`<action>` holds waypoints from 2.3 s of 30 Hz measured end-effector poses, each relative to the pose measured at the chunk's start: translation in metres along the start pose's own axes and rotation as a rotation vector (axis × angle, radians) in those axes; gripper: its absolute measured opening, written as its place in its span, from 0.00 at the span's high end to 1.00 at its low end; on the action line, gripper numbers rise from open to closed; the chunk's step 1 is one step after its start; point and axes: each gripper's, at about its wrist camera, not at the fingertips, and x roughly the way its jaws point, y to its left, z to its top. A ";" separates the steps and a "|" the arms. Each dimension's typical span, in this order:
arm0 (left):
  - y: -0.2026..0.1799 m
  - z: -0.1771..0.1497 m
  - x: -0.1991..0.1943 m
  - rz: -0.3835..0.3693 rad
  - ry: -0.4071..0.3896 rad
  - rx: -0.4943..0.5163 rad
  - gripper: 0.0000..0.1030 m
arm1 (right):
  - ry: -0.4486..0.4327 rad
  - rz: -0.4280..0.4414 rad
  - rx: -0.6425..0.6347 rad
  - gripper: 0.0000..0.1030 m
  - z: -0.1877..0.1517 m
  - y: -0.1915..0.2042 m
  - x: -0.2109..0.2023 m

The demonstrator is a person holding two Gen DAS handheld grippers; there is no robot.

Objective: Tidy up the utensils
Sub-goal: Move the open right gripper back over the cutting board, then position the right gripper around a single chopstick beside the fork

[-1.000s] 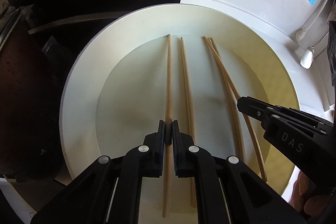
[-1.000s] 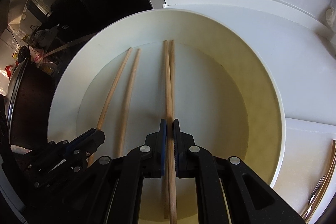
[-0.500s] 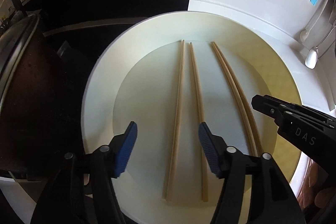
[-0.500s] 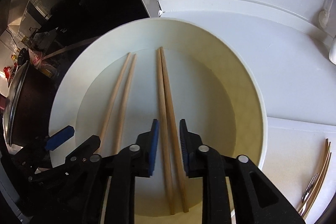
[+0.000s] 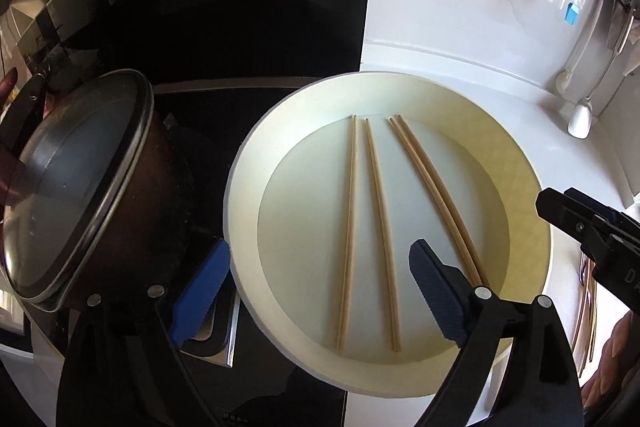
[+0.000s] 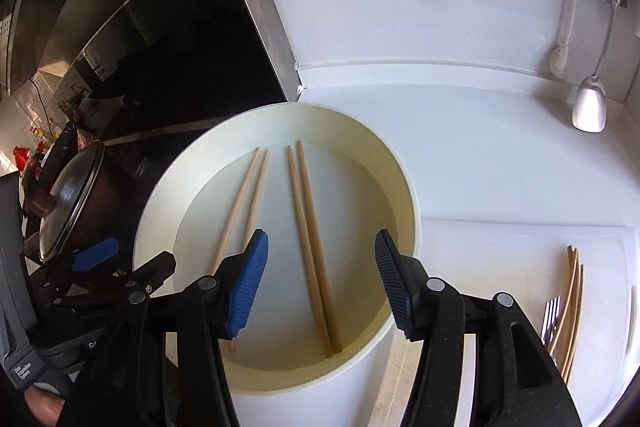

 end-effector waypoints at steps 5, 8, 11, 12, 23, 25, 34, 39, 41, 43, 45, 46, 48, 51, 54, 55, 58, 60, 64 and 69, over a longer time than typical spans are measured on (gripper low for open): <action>-0.009 -0.005 -0.020 -0.038 -0.048 0.058 0.08 | -0.035 -0.040 0.056 0.44 -0.024 -0.010 -0.025; -0.022 -0.009 -0.026 -0.087 -0.051 0.092 0.08 | -0.044 -0.086 0.108 0.43 -0.044 -0.023 -0.041; -0.042 -0.012 -0.032 -0.149 -0.058 0.144 0.08 | -0.044 -0.136 0.163 0.42 -0.064 -0.041 -0.059; -0.052 -0.014 -0.033 -0.161 -0.062 0.162 0.08 | -0.048 -0.157 0.182 0.41 -0.073 -0.048 -0.066; -0.150 -0.052 -0.050 -0.290 -0.053 0.273 0.08 | -0.062 -0.314 0.371 0.41 -0.150 -0.146 -0.129; -0.167 -0.062 -0.053 -0.288 -0.046 0.280 0.08 | -0.058 -0.327 0.385 0.41 -0.162 -0.165 -0.137; -0.222 -0.108 -0.070 -0.189 -0.024 0.155 0.08 | -0.030 -0.213 0.332 0.41 -0.204 -0.242 -0.158; -0.239 -0.135 -0.082 -0.101 -0.026 0.087 0.08 | -0.023 -0.149 0.258 0.41 -0.208 -0.263 -0.156; -0.243 -0.141 -0.087 -0.086 -0.031 0.064 0.08 | -0.029 -0.131 0.228 0.41 -0.206 -0.267 -0.155; -0.247 -0.144 -0.090 -0.076 -0.039 0.056 0.07 | -0.037 -0.114 0.212 0.41 -0.203 -0.270 -0.151; -0.250 -0.146 -0.090 -0.062 -0.061 0.058 0.07 | -0.045 -0.102 0.213 0.41 -0.200 -0.274 -0.143; -0.251 -0.147 -0.089 -0.055 -0.070 0.059 0.07 | -0.048 -0.100 0.219 0.41 -0.199 -0.276 -0.139; -0.252 -0.148 -0.083 -0.057 -0.080 0.060 0.07 | -0.059 -0.092 0.233 0.41 -0.196 -0.279 -0.131; -0.256 -0.147 -0.065 -0.079 -0.095 0.068 0.07 | -0.091 -0.101 0.241 0.41 -0.192 -0.279 -0.122; -0.259 -0.146 -0.048 -0.085 -0.109 0.080 0.07 | -0.114 -0.101 0.242 0.41 -0.189 -0.279 -0.111; -0.259 -0.146 -0.044 -0.088 -0.122 0.077 0.07 | -0.113 -0.103 0.239 0.41 -0.187 -0.278 -0.106; -0.257 -0.148 -0.035 -0.103 -0.147 0.060 0.07 | -0.120 -0.095 0.228 0.41 -0.185 -0.274 -0.092; -0.256 -0.149 -0.029 -0.116 -0.151 0.052 0.07 | -0.126 -0.101 0.217 0.41 -0.185 -0.271 -0.085; -0.259 -0.150 -0.021 -0.115 -0.146 0.069 0.07 | -0.120 -0.112 0.213 0.41 -0.183 -0.267 -0.075; -0.258 -0.151 -0.015 -0.119 -0.143 0.075 0.07 | -0.116 -0.118 0.209 0.41 -0.182 -0.266 -0.071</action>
